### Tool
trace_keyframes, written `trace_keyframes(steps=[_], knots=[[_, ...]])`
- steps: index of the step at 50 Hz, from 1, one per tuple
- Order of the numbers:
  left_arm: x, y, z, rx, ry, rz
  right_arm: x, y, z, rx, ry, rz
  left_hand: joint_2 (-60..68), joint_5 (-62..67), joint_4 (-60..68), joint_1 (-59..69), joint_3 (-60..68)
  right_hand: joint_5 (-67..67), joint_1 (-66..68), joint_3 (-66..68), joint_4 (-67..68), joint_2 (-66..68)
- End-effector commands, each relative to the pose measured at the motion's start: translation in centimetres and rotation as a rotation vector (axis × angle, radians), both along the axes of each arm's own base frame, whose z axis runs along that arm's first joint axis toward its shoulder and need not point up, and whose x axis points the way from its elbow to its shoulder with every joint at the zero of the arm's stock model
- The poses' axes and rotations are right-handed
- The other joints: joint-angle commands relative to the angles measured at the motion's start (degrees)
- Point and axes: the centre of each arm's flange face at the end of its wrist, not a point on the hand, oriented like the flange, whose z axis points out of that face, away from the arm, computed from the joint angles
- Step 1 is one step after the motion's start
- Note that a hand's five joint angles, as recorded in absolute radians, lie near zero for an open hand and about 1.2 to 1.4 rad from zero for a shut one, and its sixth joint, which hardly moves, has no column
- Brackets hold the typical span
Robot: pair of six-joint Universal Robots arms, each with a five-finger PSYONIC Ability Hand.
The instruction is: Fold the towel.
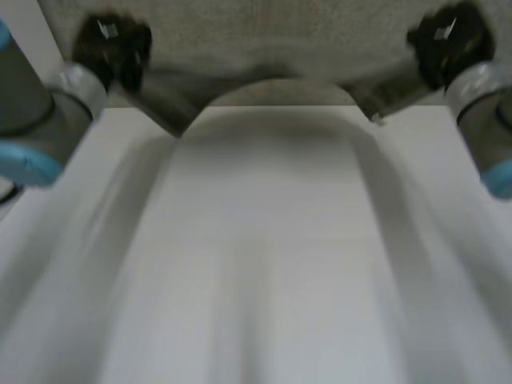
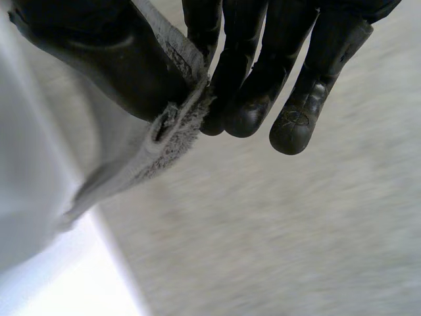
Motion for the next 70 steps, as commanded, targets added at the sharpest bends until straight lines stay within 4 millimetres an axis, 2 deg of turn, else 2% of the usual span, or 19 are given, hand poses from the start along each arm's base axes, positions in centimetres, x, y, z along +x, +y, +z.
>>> trace_keyframes(steps=[1,2,4,5,7,10,13,15,16,18,25,32,36,41,44,51,65,68,70], knots=[[0.8,2.6,-9.8,0.125,-0.107,-0.036,-0.2,2.6,-8.9,0.269,0.073,0.07,-6.8,-15.4,-7.2,-1.4,-8.4,2.3,3.9,3.6,3.3,3.4],[0.8,2.6,-9.8,0.125,-0.107,-0.036,-0.2,2.6,-8.9,0.269,0.073,0.07,-6.8,-15.4,-7.2,-1.4,-8.4,2.3,3.9,3.6,3.3,3.4],[1.3,4.2,-13.1,0.138,-0.184,-0.037,-0.4,4.0,-12.6,0.369,0.096,0.098,-6.8,-15.4,-7.2,-1.4,-8.4,2.3,3.9,3.6,3.3,3.4],[1.3,4.2,-13.2,0.138,-0.184,-0.037,-0.4,4.0,-12.6,0.369,0.096,0.098,-6.8,-15.4,-7.2,-1.4,-8.4,2.3,3.9,3.6,3.3,3.4],[1.7,6.0,-15.6,0.161,-0.262,-0.051,-0.9,5.2,-14.9,0.435,0.11,0.102,-6.8,-15.4,-7.2,-1.4,-8.4,2.3,3.9,3.6,3.3,3.4],[1.9,7.1,-16.6,0.182,-0.298,-0.066,-2.0,6.1,-16.2,0.481,0.125,0.085,-6.8,-15.4,-7.2,-1.4,-8.4,2.3,3.9,3.6,3.3,3.4],[2.3,8.8,-17.3,0.203,-0.348,-0.092,-2.4,6.6,-16.3,0.495,0.129,0.081,-6.8,-15.4,-7.2,-1.4,-8.4,2.3,3.9,3.6,3.3,3.4],[3.2,10.2,-17.0,0.204,-0.381,-0.096,-3.3,7.8,-13.9,0.456,0.126,0.06,-6.8,-15.4,-7.2,-1.4,-8.4,2.3,3.9,3.6,3.3,3.4],[3.2,10.2,-17.0,0.204,-0.381,-0.096,-3.3,7.8,-13.8,0.456,0.126,0.06,-6.8,-15.4,-7.2,-1.4,-8.4,2.3,3.9,3.6,3.3,3.4],[3.7,10.8,-16.7,0.202,-0.392,-0.086,-5.3,9.0,-11.5,0.427,0.122,0.011,-6.8,-15.4,-7.2,-1.4,-8.4,2.3,3.9,3.6,3.3,3.4],[7.0,12.7,-12.7,0.124,-0.373,0.019,-7.3,11.5,-8.7,0.436,0.113,0.01,-6.8,-15.4,-7.2,-1.4,-8.4,2.3,3.9,3.6,3.3,3.4],[7.8,13.4,-13.1,0.144,-0.36,-0.018,-8.3,12.4,-9.5,0.511,0.088,0.031,-6.8,-15.4,-7.2,-1.4,-8.4,2.3,3.9,3.6,3.3,3.4],[7.5,14.1,-15.6,0.227,-0.373,-0.057,-8.3,12.4,-10.4,0.53,0.081,0.03,-6.8,-15.4,-7.2,-1.4,-8.4,2.3,3.9,3.6,3.3,3.4],[7.6,14.4,-16.7,0.277,-0.376,-0.067,-8.5,12.1,-11.4,0.537,0.081,0.019,-6.8,-15.4,-7.2,-1.4,-8.4,2.3,3.9,3.6,3.3,3.4],[7.6,14.5,-16.9,0.286,-0.378,-0.064,-8.6,12.0,-11.6,0.54,0.076,0.013,-30.0,-38.7,-30.5,-24.7,-31.7,2.3,3.9,3.6,3.3,3.4],[8.0,14.4,-16.7,0.285,-0.376,-0.046,-9.3,11.8,-12.0,0.553,0.067,-0.01,-36.2,-44.8,-36.6,-30.8,-37.9,2.3,3.9,3.6,3.3,3.4],[9.2,14.4,-17.2,0.321,-0.372,0.003,-10.4,11.3,-12.2,0.559,0.057,-0.057,-34.9,-43.5,-35.3,-29.5,-36.5,2.3,3.9,3.6,3.3,3.4],[9.2,14.6,-17.4,0.328,-0.373,0.001,-10.7,11.2,-12.2,0.562,0.055,-0.067,-27.5,-36.1,-27.9,-22.1,-29.1,2.3,3.9,3.6,3.3,3.4],[9.2,14.9,-16.8,0.311,-0.372,0.006,-11.3,11.1,-12.2,0.568,0.048,-0.084,-6.9,-15.5,-7.3,-1.5,-8.5,2.3,3.9,3.6,3.3,3.4]])
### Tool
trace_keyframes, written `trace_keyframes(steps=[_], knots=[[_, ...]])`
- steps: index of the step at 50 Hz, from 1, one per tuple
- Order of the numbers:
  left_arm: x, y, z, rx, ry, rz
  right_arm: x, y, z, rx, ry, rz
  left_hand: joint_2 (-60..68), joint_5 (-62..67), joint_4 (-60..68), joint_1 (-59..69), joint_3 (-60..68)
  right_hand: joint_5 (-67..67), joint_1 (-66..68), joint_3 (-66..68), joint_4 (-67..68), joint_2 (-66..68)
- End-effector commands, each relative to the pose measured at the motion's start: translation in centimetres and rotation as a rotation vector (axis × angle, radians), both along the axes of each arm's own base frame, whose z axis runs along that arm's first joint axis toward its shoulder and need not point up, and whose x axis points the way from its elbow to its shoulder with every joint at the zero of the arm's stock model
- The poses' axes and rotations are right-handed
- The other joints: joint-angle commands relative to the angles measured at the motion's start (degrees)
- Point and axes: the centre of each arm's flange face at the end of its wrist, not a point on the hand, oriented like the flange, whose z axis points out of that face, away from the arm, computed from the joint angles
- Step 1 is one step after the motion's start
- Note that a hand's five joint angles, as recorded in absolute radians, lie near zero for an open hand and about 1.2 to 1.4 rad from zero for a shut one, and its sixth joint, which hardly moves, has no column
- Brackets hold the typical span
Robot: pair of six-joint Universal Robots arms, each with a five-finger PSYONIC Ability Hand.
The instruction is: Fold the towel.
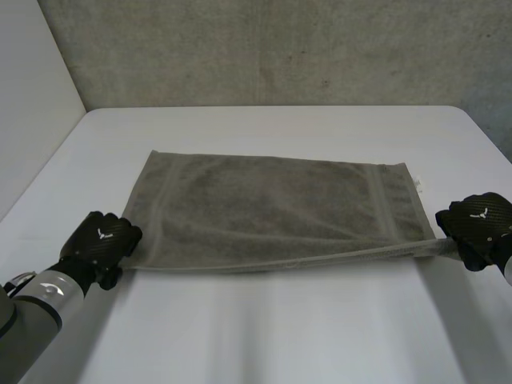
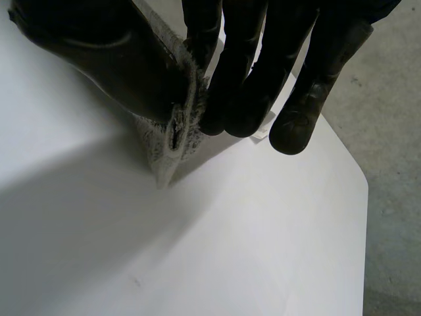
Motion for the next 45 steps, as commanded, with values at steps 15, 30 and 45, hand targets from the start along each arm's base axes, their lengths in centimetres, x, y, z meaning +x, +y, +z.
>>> trace_keyframes(steps=[15,30,45], knots=[[0.5,4.3,7.2,-0.148,0.018,0.018,-0.7,2.9,2.7,0.061,0.008,-0.014,17.1,7.4,17.1,17.1,17.0,2.0,3.9,3.6,3.3,3.4],[1.6,3.0,8.6,-0.116,0.076,-0.008,-1.5,2.1,5.6,0.097,-0.003,0.109,17.1,7.4,17.1,17.1,17.0,2.0,3.9,3.6,3.3,3.4],[-2.9,-8.3,4.5,-0.09,0.056,0.036,2.8,-8.4,1.6,0.116,0.061,0.06,17.1,7.4,17.1,17.1,17.0,2.0,3.9,3.6,3.3,3.4]])
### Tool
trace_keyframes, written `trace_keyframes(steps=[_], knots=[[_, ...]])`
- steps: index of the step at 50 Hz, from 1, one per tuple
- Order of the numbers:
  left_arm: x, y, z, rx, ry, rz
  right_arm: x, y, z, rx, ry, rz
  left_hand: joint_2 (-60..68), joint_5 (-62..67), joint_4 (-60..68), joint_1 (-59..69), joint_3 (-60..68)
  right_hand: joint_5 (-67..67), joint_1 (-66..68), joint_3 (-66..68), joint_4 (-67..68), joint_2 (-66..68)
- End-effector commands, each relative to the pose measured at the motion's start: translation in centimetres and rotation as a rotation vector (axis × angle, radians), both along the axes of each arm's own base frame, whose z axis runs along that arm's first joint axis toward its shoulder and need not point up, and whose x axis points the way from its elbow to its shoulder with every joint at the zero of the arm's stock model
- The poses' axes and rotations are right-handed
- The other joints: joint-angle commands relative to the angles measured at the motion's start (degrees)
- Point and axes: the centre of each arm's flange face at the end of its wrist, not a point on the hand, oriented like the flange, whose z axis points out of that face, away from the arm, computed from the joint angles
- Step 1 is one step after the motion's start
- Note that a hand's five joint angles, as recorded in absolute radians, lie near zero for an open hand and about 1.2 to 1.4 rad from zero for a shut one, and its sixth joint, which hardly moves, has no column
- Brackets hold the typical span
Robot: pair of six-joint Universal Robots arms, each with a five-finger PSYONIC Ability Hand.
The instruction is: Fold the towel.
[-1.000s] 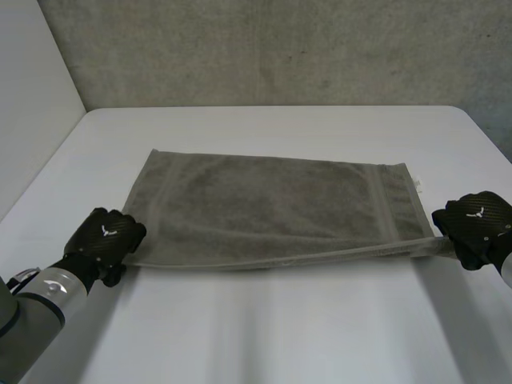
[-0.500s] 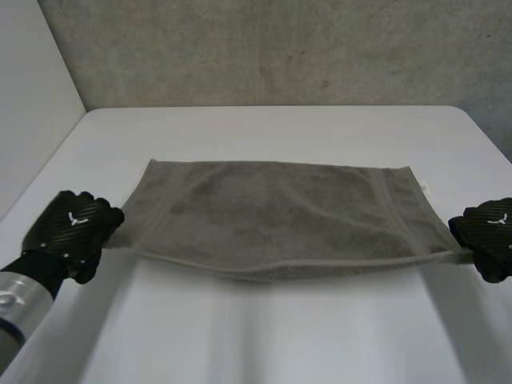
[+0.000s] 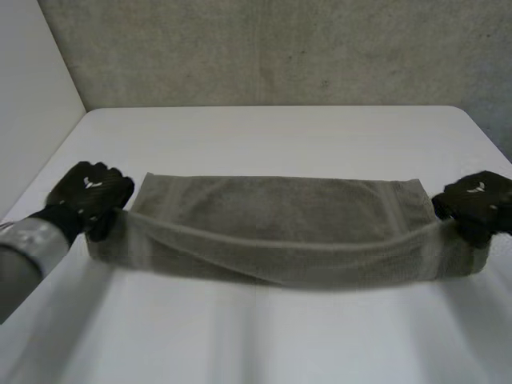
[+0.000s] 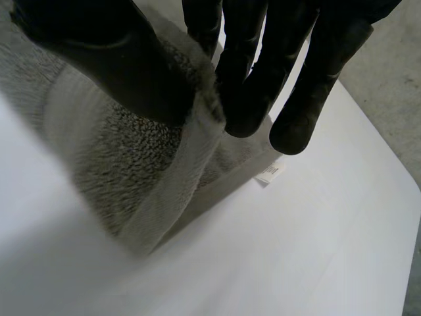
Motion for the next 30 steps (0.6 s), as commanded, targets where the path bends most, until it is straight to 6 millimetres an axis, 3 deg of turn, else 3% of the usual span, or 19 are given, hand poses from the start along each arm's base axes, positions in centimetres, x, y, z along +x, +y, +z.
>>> trace_keyframes(steps=[1,2,4,5,7,10,12,17,21,22,23,26,27,28,29,30], knots=[[-2.4,-5.8,-1.6,-0.022,-0.018,0.061,2.6,-5.9,-1.7,-0.064,0.019,-0.051,-6.6,-14.2,-7.0,-1.8,-8.3,1.9,3.9,3.6,3.3,3.4],[-2.4,-5.8,-1.6,-0.022,-0.018,0.06,2.6,-5.9,-1.7,-0.064,0.019,-0.051,-6.6,-14.2,-7.0,-1.8,-8.3,1.9,3.9,3.6,3.3,3.4],[-3.8,-7.7,-2.0,-0.042,-0.007,0.041,3.3,-8.5,-2.1,-0.102,-0.022,-0.074,-6.6,-14.2,-7.0,-1.8,-8.3,1.9,3.9,3.6,3.3,3.4],[-3.8,-7.7,-2.0,-0.042,-0.007,0.041,3.3,-8.5,-2.1,-0.103,-0.023,-0.074,-6.6,-14.2,-7.0,-1.8,-8.3,1.9,3.9,3.6,3.3,3.4],[-4.6,-8.5,-2.3,-0.048,-0.005,0.029,3.8,-10.7,-2.8,-0.119,-0.069,-0.092,-6.6,-14.2,-7.0,-1.8,-8.3,1.9,3.9,3.6,3.3,3.4],[-5.7,-10.1,-3.1,-0.054,-0.011,0.036,4.1,-11.5,-3.2,-0.123,-0.082,-0.092,-6.6,-14.2,-7.0,-1.8,-8.3,1.9,3.9,3.6,3.3,3.4],[-6.0,-11.8,-4.1,-0.056,-0.023,0.069,5.5,-12.6,-4.3,-0.143,-0.091,-0.063,-6.6,-14.2,-7.0,-1.8,-8.3,1.9,3.9,3.6,3.3,3.4],[-6.2,-13.8,-5.2,-0.06,-0.027,0.1,6.4,-14.7,-6.0,-0.191,-0.097,-0.061,-6.6,-14.2,-7.0,-1.8,-8.3,1.9,3.9,3.6,3.3,3.4],[-6.8,-14.3,-5.6,-0.06,-0.024,0.093,6.6,-15.7,-6.9,-0.216,-0.091,-0.078,-6.6,-14.2,-7.0,-1.8,-8.3,1.9,3.9,3.6,3.3,3.4],[-7.1,-14.5,-5.8,-0.059,-0.023,0.09,6.7,-16.1,-7.2,-0.225,-0.09,-0.091,-6.6,-14.2,-7.0,-1.8,-8.3,-9.5,-7.5,-7.9,-8.2,-8.0],[-7.2,-14.6,-5.9,-0.06,-0.021,0.089,6.7,-16.4,-7.3,-0.239,-0.089,-0.104,-6.6,-14.2,-7.0,-1.8,-8.3,-32.8,-30.8,-31.1,-31.4,-31.3],[-7.2,-14.6,-6.0,-0.059,-0.018,0.089,6.8,-16.8,-7.3,-0.259,-0.09,-0.119,-6.6,-14.2,-7.0,-1.8,-8.3,-37.0,-35.0,-35.4,-35.7,-35.6],[-7.2,-14.6,-6.0,-0.056,-0.015,0.093,6.6,-17.1,-7.1,-0.278,-0.094,-0.142,-21.5,-29.2,-22.0,-16.7,-23.3,-43.9,-41.9,-42.2,-42.5,-42.4],[-7.2,-14.5,-6.0,-0.048,-0.01,0.096,6.6,-17.2,-7.0,-0.289,-0.101,-0.165,-49.2,-56.8,-49.6,-44.4,-50.9,-60.7,-58.7,-59.1,-59.4,-59.3],[-7.2,-14.5,-6.0,-0.048,-0.01,0.096,6.6,-17.2,-7.0,-0.289,-0.101,-0.165,-49.4,-57.1,-49.9,-44.6,-51.2,-60.9,-58.9,-59.3,-59.6,-59.5],[-7.2,-14.4,-5.8,-0.049,-0.004,0.098,6.4,-17.3,-6.9,-0.292,-0.106,-0.189,-64.6,-72.3,-65.0,-59.8,-66.4,-68.1,-66.1,-66.4,-66.7,-66.6]])
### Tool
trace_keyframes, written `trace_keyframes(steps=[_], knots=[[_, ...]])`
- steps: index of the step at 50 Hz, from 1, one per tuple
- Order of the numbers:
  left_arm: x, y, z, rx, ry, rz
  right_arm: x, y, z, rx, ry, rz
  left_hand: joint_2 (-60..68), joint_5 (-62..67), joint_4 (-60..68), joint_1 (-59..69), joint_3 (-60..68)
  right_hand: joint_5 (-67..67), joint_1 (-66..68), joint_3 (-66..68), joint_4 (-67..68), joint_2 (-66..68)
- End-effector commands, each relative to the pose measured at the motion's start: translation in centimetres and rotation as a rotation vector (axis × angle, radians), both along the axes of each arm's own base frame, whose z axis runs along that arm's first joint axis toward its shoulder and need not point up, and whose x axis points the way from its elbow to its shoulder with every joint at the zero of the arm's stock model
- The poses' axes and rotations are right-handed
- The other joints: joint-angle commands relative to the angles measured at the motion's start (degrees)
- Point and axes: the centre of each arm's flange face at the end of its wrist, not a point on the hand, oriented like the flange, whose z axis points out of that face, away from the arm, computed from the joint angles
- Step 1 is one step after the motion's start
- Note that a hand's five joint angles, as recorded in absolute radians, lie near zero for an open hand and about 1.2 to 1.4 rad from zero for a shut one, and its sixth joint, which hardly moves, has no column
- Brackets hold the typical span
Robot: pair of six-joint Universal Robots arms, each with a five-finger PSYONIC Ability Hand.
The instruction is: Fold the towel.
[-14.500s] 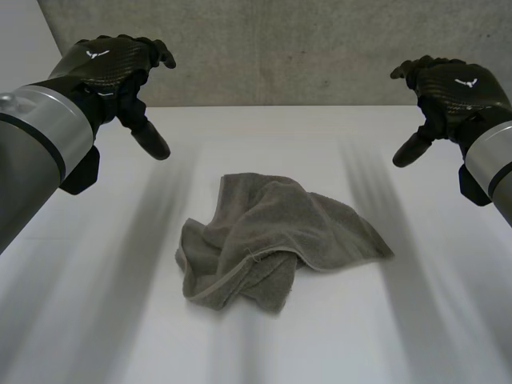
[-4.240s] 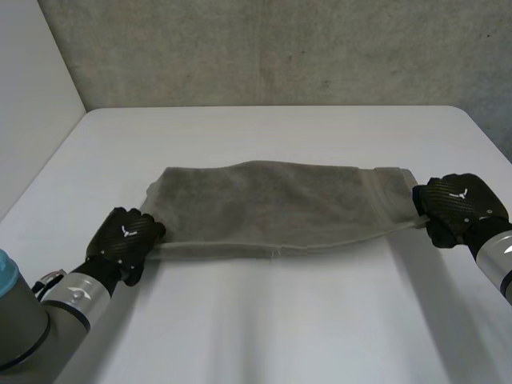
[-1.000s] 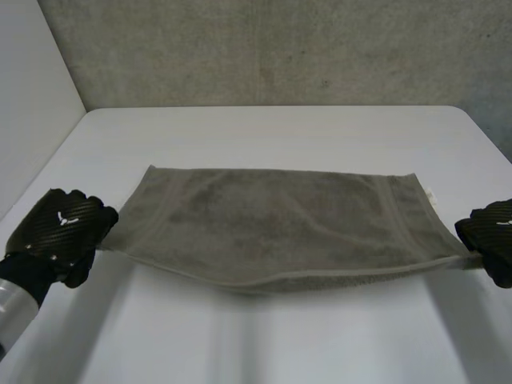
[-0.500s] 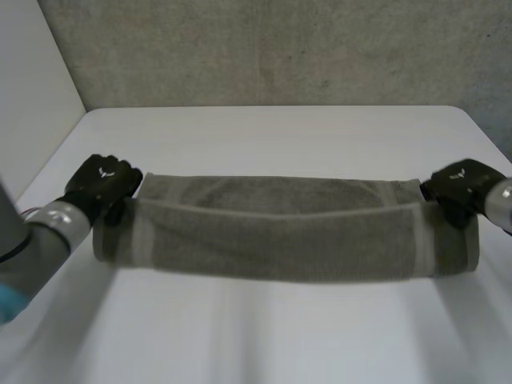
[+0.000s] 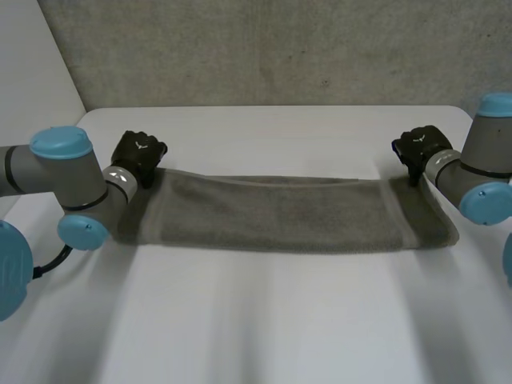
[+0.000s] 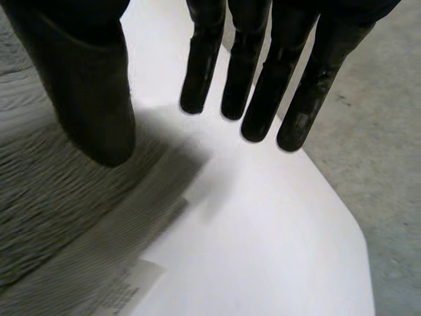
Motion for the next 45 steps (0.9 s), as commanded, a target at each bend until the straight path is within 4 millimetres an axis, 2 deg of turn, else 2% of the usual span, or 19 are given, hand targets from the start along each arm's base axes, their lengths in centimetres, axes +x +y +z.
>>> trace_keyframes(steps=[1,4,7,12,14,15,17,18,20,23,25,31,37,39,40,41,42,44,45], knots=[[-0.2,0.3,0.2,0.015,0.023,0.009,-0.4,-0.8,0.2,-0.039,-0.024,-0.108,-64.9,-74.1,-64.7,-63.5,-65.6,-29.6,-30.3,-30.5,-30.6,-30.2],[-0.2,0.6,0.4,0.021,0.029,0.015,-0.5,-0.5,-0.3,-0.016,-0.028,-0.122,-67.3,-76.6,-67.2,-65.9,-68.0,-29.6,-30.3,-30.5,-30.6,-30.2],[0.0,1.3,1.6,0.028,0.045,0.038,0.1,1.0,0.4,0.013,-0.038,-0.116,-68.0,-77.2,-67.8,-66.6,-68.7,-29.6,-30.3,-30.5,-30.6,-30.2],[0.9,3.0,3.3,0.052,0.078,0.054,-0.8,5.0,3.3,0.029,-0.067,-0.111,-68.0,-77.2,-67.8,-66.6,-68.7,-29.6,-30.3,-30.5,-30.6,-30.2],[1.5,4.6,4.3,0.069,0.096,0.058,-1.0,6.2,3.5,0.026,-0.068,-0.103,-68.3,-77.6,-68.2,-66.9,-69.1,-29.6,-30.3,-30.5,-30.6,-30.2],[1.5,4.6,4.3,0.069,0.096,0.058,-1.0,6.2,3.5,0.026,-0.068,-0.103,-68.3,-77.6,-68.2,-66.9,-69.1,-29.6,-30.3,-30.5,-30.6,-30.2],[2.0,6.5,4.8,0.088,0.099,0.059,-1.2,8.8,3.9,0.032,-0.073,-0.083,-68.5,-77.7,-68.3,-67.1,-69.2,-29.6,-30.3,-30.5,-30.6,-30.2],[2.0,6.5,4.8,0.088,0.099,0.059,-1.2,8.8,4.0,0.033,-0.073,-0.083,-68.5,-77.7,-68.3,-67.1,-69.2,-29.6,-30.3,-30.5,-30.6,-30.2],[2.3,8.2,4.9,0.097,0.097,0.056,-1.4,11.1,3.1,0.068,-0.065,-0.057,-68.5,-77.7,-68.3,-67.1,-69.2,-29.6,-30.3,-30.5,-30.6,-30.2],[2.5,8.9,4.8,0.095,0.097,0.056,-1.4,11.9,2.6,0.085,-0.066,-0.04,-68.5,-77.7,-68.3,-67.1,-69.2,-29.5,-30.2,-30.5,-30.5,-30.2],[2.6,10.1,4.2,0.091,0.098,0.051,-1.5,12.8,1.3,0.119,-0.069,-0.017,-68.5,-77.7,-68.3,-67.1,-69.2,-25.5,-26.1,-26.4,-26.5,-26.1],[2.7,10.9,3.6,0.06,0.105,0.045,-2.7,12.7,0.1,0.154,-0.076,-0.027,-68.2,-77.4,-68.0,-66.8,-68.9,-24.3,-25.0,-25.2,-25.3,-24.9],[2.6,11.1,3.4,0.045,0.109,0.042,-3.4,11.7,-1.9,0.19,-0.059,-0.04,-68.2,-77.4,-68.0,-66.8,-68.9,-12.8,-13.5,-13.8,-13.9,-13.5],[2.6,11.1,3.4,0.045,0.109,0.041,-3.8,11.1,-2.7,0.198,-0.045,-0.056,-68.2,-77.4,-68.0,-66.8,-68.9,5.2,4.5,4.2,4.2,4.6],[2.5,11.1,3.4,0.047,0.109,0.039,-3.8,11.1,-2.7,0.198,-0.045,-0.056,-68.2,-77.4,-68.0,-66.8,-68.9,5.3,4.7,4.4,4.3,4.7],[2.5,11.2,3.4,0.047,0.109,0.039,-4.0,10.8,-2.7,0.195,-0.046,-0.062,-68.2,-77.4,-68.0,-66.8,-68.9,16.6,16.0,15.7,15.6,16.0],[2.5,11.2,3.4,0.047,0.109,0.039,-4.0,10.8,-2.7,0.195,-0.046,-0.062,-68.2,-77.4,-68.0,-66.8,-68.9,16.8,16.1,15.8,15.7,16.1],[2.5,11.3,3.2,0.05,0.108,0.038,-4.7,10.3,-2.6,0.191,-0.046,-0.083,-68.2,-77.4,-68.0,-66.8,-68.9,39.5,38.8,38.5,38.5,38.8],[2.5,11.3,3.2,0.05,0.108,0.038,-4.7,10.3,-2.6,0.191,-0.046,-0.083,-68.2,-77.4,-68.0,-66.8,-68.9,39.6,39.0,38.7,38.6,39.0]])
